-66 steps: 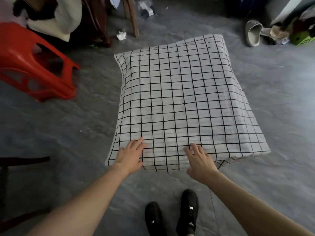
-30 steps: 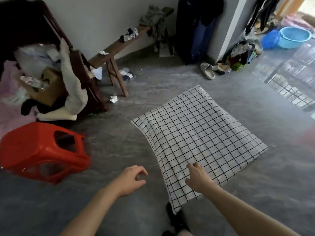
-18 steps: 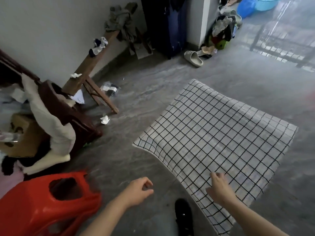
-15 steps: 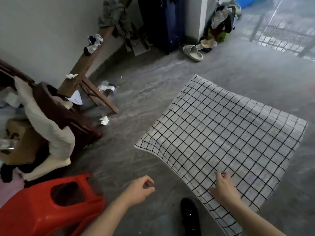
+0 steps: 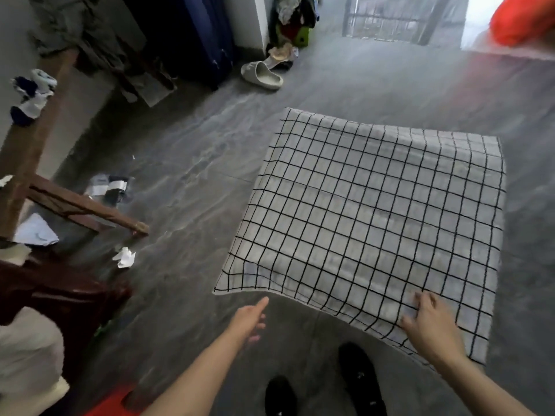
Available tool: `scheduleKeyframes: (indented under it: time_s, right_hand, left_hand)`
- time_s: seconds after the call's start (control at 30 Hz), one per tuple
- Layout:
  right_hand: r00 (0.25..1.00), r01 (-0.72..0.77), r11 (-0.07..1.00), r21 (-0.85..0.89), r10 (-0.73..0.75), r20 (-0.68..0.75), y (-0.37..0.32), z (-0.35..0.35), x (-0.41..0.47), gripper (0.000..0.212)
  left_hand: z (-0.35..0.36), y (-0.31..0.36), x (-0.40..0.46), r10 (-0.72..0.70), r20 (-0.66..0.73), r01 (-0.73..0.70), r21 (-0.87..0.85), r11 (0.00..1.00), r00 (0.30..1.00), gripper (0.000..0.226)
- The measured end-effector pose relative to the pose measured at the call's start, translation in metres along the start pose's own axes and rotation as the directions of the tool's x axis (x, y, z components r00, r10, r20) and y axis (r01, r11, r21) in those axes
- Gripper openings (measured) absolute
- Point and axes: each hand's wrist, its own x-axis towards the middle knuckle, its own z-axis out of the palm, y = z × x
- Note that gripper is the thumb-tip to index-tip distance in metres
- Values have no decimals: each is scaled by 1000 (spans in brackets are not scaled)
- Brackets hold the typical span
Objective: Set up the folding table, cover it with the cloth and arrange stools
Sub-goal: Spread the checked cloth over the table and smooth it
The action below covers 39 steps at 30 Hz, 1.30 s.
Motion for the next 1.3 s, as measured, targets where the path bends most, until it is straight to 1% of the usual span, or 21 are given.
scheduleKeyframes:
  time_s: [0.1,0.2,0.27,0.3,0.33,0.4,0.47,0.5,0.57,0.6,0.63,0.7,0.83,0.9,1.0,1.07,1.13,1.17,1.2,1.27,1.3]
  right_hand:
    - [996,-77,994,72,80,-46,0,17,-2,65]
    - [992,-100,994,52,104,-72,2,28,0,77]
    - [989,-111,992,57,116,-92,4,31,5,78]
    - [986,-121,990,67,127,-106,5,30,8,78]
    - [983,-127,989,74,135,-123,5,29,12,78]
    - [976,-143,986,83,154,-155,6,26,21,78]
    - [977,-147,986,85,158,-147,7,23,27,78]
    - [979,-147,985,84,158,-132,8,22,28,79]
    - [981,-144,985,90,154,-114,9,20,31,80]
    - [982,-143,985,95,153,-107,9,19,32,82]
    - [983,-145,984,101,155,-98,10,19,32,83]
    - [984,-150,983,105,159,-83,11,18,32,85]
    - [988,-156,984,84,157,-1,8,16,32,96]
    - [988,-155,985,76,155,13,5,14,31,99]
    - [992,-86,996,40,89,-86,-7,18,16,100]
    - [989,66,997,46,-60,-137,-18,27,-4,102]
    - [962,242,970,2,-240,-129,-31,40,-25,109]
    - [948,300,953,-52,-303,-94,-37,47,-33,113]
    - [941,325,939,-112,-333,-62,-41,54,-37,117]
    - [944,316,932,-176,-327,-38,-49,65,-39,125]
    - [952,294,939,-176,-305,-37,-53,69,-39,127]
  left_hand:
    - [-1,-7,26,-41,56,47,-114,992,998,65]
    - [1,-8,47,-44,106,70,-252,965,993,83]
    - [5,-9,71,-40,125,79,-328,941,991,122]
    - [8,-9,79,-49,138,100,-389,916,989,130]
    - [13,-6,81,-46,139,103,-440,892,989,127]
    - [19,2,83,-20,114,80,-550,831,993,105]
    - [21,7,87,9,80,44,-634,772,997,96]
    - [21,9,88,39,68,18,-674,738,997,91]
    - [20,14,87,128,55,-44,-749,661,990,67]
    - [20,17,84,159,51,-62,-772,633,986,65]
    - [20,20,82,180,53,-70,-787,613,982,70]
    - [18,25,76,190,32,-90,-795,600,981,77]
    - [11,33,67,136,-42,-117,-788,605,990,42]
    - [8,35,61,119,-74,-131,-793,595,990,52]
    - [4,33,54,102,-152,-183,-784,593,983,77]
    - [-2,29,56,82,-204,-209,-747,631,975,93]
    - [-10,21,72,98,-226,-235,-737,633,969,92]
    - [-13,24,64,102,-211,-227,-737,636,972,89]
    - [-14,29,50,122,-177,-214,-744,633,977,78]
    - [-17,37,33,199,-74,-187,-747,638,977,37]
    - [-19,39,31,246,-19,-175,-754,633,969,24]
